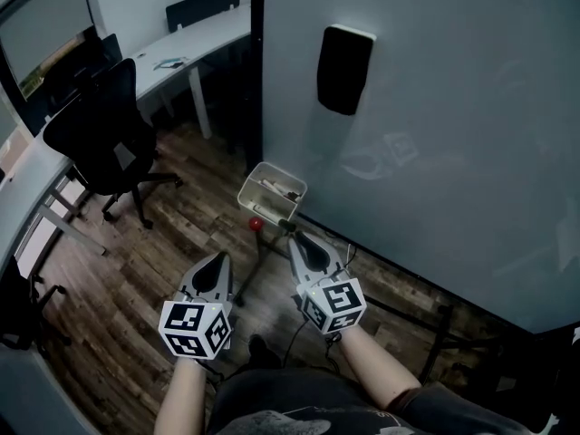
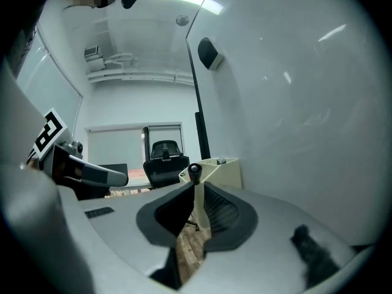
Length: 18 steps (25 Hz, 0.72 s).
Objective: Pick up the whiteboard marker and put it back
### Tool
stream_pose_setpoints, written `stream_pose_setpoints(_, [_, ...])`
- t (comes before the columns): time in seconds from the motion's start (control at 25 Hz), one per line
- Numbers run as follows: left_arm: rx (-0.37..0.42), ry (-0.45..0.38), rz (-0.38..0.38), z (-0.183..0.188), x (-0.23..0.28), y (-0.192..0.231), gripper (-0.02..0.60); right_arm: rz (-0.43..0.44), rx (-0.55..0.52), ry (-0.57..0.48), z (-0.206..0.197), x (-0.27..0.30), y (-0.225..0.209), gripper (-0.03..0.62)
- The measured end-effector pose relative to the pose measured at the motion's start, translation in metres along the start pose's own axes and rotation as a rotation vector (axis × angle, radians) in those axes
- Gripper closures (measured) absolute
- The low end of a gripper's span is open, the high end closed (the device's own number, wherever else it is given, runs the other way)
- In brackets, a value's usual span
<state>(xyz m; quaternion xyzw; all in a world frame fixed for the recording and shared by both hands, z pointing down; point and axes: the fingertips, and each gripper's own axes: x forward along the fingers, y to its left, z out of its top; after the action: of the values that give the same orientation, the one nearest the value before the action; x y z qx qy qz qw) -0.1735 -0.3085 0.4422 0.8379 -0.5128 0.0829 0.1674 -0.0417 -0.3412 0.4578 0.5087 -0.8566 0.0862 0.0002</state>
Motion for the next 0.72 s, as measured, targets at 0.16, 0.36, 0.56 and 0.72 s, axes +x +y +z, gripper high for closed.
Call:
stream_pose_setpoints(0.16, [-0.001,0.008,-0.011,-0.001,0.006,0.006,0.568,0.003,0.027,0.001,-0.004,0.008,0.002,0.506])
stream_pose_setpoints(0.36, [-0.004,0.014,-0.019,-0.002,0.008,0.013,0.568,-0.022,0.038,-0.027,-0.001,0.016,0.004,0.499])
stream_pose_setpoints(0.56, [-0.008,0.022,-0.018,-0.004,0.008,0.019,0.568,-0.081,0.051,-0.066,0.006,0.020,0.000,0.499])
stream_pose_setpoints(0.72, [-0.010,0.022,-0.014,-0.003,0.008,0.024,0.568,-0.097,0.034,-0.090,0.012,0.022,0.001,0.499])
